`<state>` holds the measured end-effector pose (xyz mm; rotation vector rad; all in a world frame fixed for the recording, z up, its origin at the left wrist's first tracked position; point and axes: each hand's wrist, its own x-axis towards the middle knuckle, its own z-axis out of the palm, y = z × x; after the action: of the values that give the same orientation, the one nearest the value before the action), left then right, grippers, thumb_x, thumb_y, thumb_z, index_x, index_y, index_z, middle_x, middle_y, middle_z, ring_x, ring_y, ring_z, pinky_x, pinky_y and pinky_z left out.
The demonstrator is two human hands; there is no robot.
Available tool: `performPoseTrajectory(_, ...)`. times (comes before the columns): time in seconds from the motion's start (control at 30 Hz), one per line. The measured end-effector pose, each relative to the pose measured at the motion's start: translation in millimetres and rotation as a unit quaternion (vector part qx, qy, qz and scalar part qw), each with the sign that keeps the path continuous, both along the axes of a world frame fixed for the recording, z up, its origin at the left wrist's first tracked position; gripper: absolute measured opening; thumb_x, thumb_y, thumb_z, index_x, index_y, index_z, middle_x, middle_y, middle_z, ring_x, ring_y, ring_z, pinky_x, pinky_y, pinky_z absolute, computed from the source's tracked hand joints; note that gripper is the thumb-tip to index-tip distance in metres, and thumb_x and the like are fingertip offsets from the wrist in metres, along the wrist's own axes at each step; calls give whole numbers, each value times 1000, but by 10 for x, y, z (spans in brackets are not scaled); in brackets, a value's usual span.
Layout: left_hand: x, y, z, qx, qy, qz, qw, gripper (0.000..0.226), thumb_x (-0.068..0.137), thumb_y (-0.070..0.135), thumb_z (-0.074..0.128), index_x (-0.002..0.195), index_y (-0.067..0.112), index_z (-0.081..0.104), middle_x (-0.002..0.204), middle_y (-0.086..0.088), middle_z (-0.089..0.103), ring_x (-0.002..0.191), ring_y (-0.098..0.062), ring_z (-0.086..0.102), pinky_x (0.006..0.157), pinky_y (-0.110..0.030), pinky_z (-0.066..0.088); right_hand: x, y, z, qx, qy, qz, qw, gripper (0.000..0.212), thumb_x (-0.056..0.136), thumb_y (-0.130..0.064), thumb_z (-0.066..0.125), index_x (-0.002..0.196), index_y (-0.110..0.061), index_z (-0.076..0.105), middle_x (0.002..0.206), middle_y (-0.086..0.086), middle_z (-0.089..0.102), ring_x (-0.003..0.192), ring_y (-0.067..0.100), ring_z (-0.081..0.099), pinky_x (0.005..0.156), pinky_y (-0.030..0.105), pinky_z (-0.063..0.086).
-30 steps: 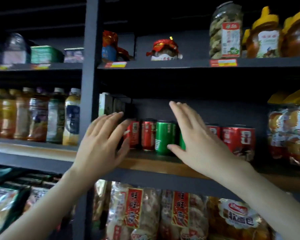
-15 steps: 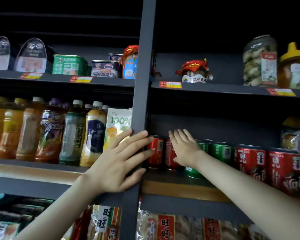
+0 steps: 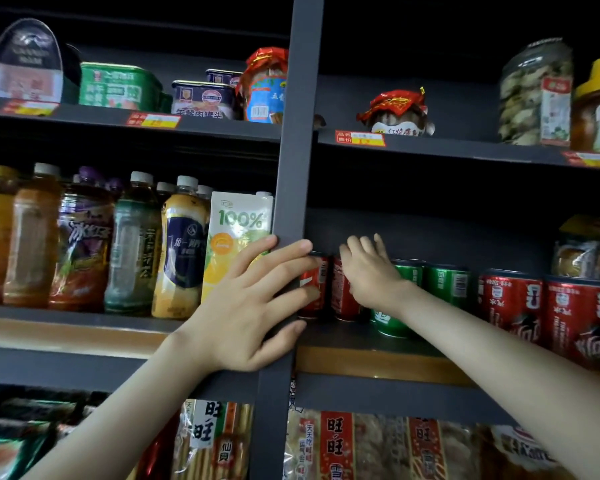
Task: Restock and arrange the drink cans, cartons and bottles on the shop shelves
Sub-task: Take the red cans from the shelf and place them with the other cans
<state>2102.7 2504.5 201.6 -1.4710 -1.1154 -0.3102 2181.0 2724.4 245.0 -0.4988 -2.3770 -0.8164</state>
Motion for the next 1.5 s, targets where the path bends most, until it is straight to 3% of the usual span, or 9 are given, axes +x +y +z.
performPoseTrajectory(0.27,12,-10,1,-1,3,1,1000,37,91,31,43,103,9,72,129,-15,59,138,-28,36,119,-44,13,166,-123,-8,-21,-67,14,997,88,75,-31,75,141,-13,20,137,16,38,134,36,35,115,49,20)
performPoseTrajectory(0.33,19,-14,-5,-2,4,-1,1000,37,91,31,44,104,9,71,129,-15,59,138,-28,36,119,-44,14,188,-191,-81,-61,-66,44,995,80,78,-22,72,138,-17,19,128,13,47,121,35,48,92,43,43)
performPoseTrajectory(0.43,25,-10,1,0,0,-7,1000,36,91,30,45,105,9,71,129,-15,59,138,-28,36,119,-44,14,289,-310,-62,-111,-23,91,989,65,79,-20,72,129,-18,30,119,6,46,113,27,48,69,33,41)
performPoseTrajectory(0.67,208,-10,-107,47,-46,0,998,30,87,26,59,111,8,67,128,-12,60,136,-27,41,116,-47,26,848,-678,-21,-178,134,186,957,67,73,-27,81,121,-24,36,118,-6,42,114,14,42,87,33,46)
performPoseTrajectory(0.83,714,-88,-362,61,-167,4,984,58,84,43,60,129,7,50,137,-12,52,135,-27,40,116,-43,26,1590,-1096,-202,-172,214,216,937,65,67,-35,85,112,-32,38,109,-13,43,99,8,45,78,24,42)
performPoseTrajectory(1.03,1696,-190,-871,20,-301,-103,948,76,80,41,65,140,9,31,137,-12,52,129,-20,42,108,-33,33,2384,-1584,-762,-209,173,240,932,73,63,-40,84,110,-45,28,108,-25,33,97,-7,34,75,7,36)
performPoseTrajectory(1.2,2295,-460,-1539,-56,-402,-92,909,74,75,51,57,134,11,36,119,-9,64,105,-20,58,76,-27,50,2783,-1798,-1501,-304,139,240,912,75,58,-33,85,114,-43,37,104,-25,41,101,3,44,83,14,36)
performPoseTrajectory(1.3,2473,-659,-1995,-116,-427,-70,894,78,75,53,57,135,7,37,118,-10,66,100,-24,65,68,-25,52,3044,-1913,-1938,-461,91,289,834,64,69,-50,78,119,-54,40,120,-36,40,119,-10,39,93,6,32)
performPoseTrajectory(1.5,2608,-971,-2509,-165,-500,-63,848,77,75,51,63,130,-1,51,110,-11,69,93,-19,66,74,-20,48,3146,-2196,-2578,-753,163,325,549,34,90,-43,49,122,-51,56,128,-20,57,123,2,52,103,32,40)
